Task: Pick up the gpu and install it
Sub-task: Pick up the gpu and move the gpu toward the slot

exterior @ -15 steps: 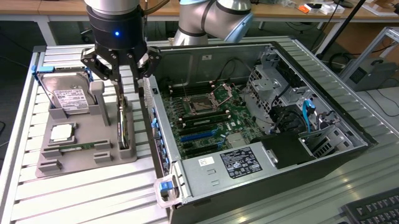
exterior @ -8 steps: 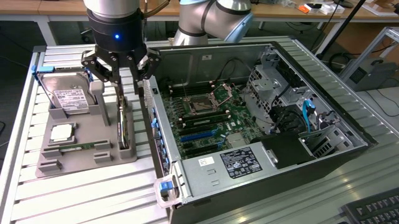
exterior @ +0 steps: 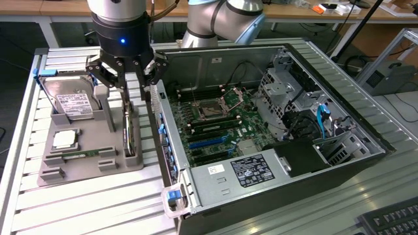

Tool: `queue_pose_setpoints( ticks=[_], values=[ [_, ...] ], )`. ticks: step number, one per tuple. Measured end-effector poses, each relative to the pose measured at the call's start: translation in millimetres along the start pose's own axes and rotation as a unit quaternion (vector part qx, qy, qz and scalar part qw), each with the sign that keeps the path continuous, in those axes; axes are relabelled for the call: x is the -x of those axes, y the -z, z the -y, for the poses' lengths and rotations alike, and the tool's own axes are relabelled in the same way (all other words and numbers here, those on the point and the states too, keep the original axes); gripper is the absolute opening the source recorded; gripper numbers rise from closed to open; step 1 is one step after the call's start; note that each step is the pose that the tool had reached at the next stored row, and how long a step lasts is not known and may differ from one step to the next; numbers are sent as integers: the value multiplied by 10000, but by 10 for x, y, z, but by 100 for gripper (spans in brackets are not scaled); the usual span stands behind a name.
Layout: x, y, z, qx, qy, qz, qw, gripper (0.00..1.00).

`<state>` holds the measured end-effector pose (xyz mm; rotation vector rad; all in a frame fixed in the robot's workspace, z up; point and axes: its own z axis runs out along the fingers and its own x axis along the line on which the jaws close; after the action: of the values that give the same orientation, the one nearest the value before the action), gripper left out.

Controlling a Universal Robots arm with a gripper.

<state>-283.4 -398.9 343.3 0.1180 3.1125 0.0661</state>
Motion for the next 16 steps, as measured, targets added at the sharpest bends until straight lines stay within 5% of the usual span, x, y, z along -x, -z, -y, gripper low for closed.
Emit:
queue_pose_setpoints(
  ticks=[16],
  values=[
    [-5, -83, 4, 0, 0, 0, 10000, 36]
  ],
)
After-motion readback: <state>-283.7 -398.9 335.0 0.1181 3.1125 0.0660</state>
